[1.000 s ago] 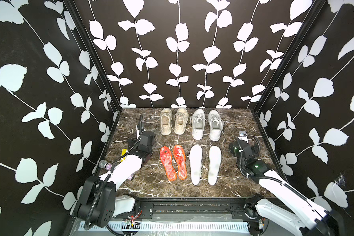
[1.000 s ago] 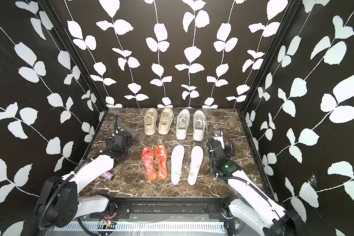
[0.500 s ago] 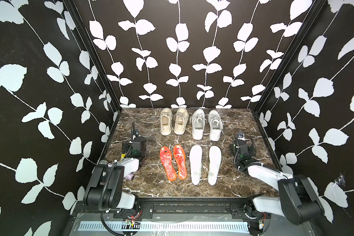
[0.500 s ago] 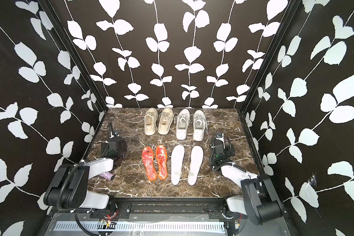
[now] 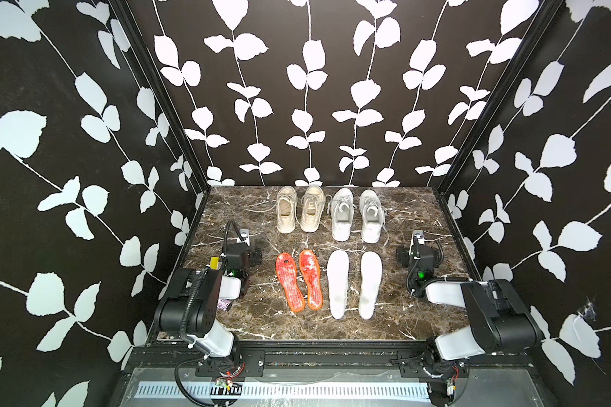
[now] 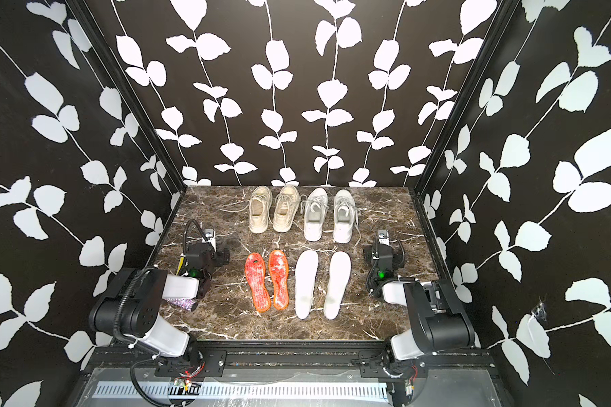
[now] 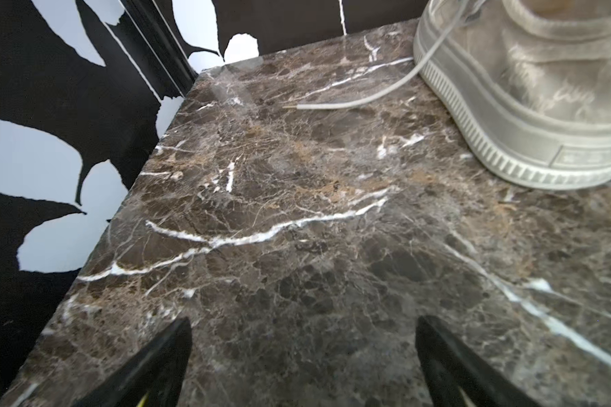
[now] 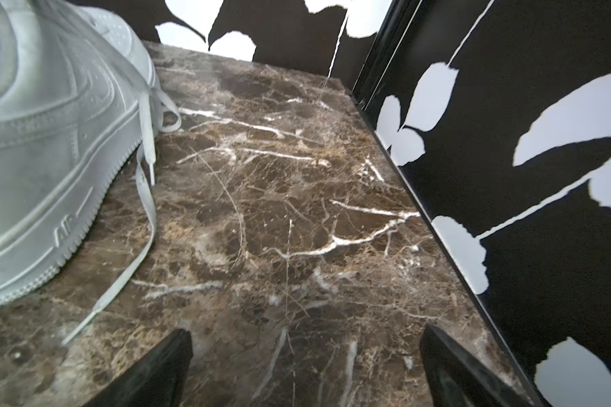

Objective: Remove the insole from the shoe
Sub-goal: Reset both arms

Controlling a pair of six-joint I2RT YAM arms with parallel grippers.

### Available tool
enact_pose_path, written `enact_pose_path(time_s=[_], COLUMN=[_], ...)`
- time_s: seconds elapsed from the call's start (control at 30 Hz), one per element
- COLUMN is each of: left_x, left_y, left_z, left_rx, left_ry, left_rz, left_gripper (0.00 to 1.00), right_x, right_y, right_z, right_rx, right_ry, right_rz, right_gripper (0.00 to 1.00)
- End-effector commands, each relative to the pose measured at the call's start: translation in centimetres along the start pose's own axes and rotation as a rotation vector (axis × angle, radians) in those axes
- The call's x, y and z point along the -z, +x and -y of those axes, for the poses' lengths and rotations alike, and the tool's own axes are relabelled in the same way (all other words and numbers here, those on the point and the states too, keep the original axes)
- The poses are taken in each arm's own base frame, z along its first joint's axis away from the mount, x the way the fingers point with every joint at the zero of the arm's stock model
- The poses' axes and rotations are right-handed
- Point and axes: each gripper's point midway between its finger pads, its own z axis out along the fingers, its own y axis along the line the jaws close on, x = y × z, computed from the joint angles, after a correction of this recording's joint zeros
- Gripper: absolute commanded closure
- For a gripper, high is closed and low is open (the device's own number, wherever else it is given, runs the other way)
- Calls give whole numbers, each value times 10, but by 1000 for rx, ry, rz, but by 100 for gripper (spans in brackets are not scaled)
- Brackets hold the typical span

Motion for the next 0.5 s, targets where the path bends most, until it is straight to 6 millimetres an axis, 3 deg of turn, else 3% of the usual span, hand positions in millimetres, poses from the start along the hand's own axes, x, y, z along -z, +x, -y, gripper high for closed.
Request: enact_pose_path(time_s=[0.0, 0.47], left_x=[1, 1], left_y=[-24, -24], left_z=[0, -1], left_rx=[26, 28], left_ry=[21, 23], left_rz=[81, 82], left_gripper=[0, 0], right_x=[-4, -9], right_y=[-18, -11], right_z=[2, 12], right_rx=[-71, -114], right_ry=[-21, 13], right_rz=[78, 65], right_gripper=[0, 1])
